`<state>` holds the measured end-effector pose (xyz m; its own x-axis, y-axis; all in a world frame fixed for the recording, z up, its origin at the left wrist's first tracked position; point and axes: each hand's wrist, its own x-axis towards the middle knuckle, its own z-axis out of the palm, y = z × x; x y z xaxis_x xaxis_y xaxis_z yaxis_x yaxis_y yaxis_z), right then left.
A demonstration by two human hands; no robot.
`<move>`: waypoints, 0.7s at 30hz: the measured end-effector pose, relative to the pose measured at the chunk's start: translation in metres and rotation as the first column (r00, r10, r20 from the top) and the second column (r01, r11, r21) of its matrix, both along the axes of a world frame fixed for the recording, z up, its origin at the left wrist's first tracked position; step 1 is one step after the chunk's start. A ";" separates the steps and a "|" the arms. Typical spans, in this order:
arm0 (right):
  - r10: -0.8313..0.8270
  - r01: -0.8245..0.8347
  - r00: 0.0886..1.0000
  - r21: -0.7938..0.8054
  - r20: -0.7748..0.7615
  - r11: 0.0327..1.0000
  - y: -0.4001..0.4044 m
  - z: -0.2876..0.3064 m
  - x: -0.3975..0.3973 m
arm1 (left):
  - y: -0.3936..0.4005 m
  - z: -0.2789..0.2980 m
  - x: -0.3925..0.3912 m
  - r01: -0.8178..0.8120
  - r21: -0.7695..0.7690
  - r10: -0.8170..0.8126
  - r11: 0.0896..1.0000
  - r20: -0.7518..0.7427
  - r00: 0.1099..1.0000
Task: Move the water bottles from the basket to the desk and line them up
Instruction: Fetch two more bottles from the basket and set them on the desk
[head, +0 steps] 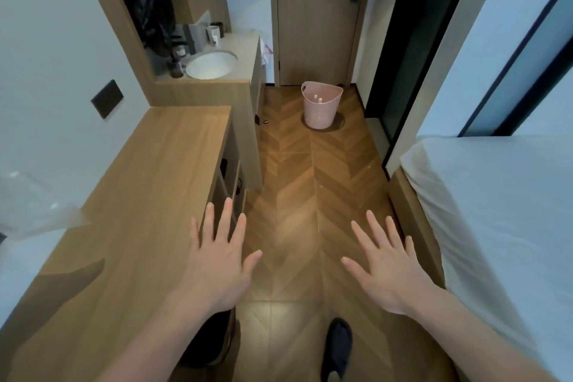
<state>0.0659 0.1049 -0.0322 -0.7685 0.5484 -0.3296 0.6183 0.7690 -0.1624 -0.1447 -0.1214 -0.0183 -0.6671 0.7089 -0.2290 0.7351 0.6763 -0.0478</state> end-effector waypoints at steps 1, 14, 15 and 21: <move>-0.002 0.002 1.000 -0.001 0.004 1.000 0.016 -0.002 -0.010 | 0.018 -0.003 -0.008 0.005 -0.002 -0.005 1.000 -0.008 1.000; 0.084 -0.085 0.996 -0.013 -0.017 0.996 0.240 0.010 -0.136 | 0.239 -0.001 -0.100 -0.062 0.032 0.062 0.998 0.007 0.998; 0.091 -0.091 0.995 -0.014 -0.027 0.996 0.253 0.010 -0.145 | 0.249 -0.003 -0.108 -0.072 0.037 0.072 0.997 0.006 0.997; 0.132 -0.132 0.991 -0.010 -0.020 0.991 0.318 0.010 -0.213 | 0.308 -0.013 -0.174 -0.090 0.036 0.090 0.995 -0.002 0.996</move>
<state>-0.1466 0.4233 -0.0222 -0.8403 0.4381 -0.3194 0.5081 0.8418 -0.1820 -0.3187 0.1870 -0.0309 -0.7293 0.6537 -0.2020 0.6711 0.7410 -0.0248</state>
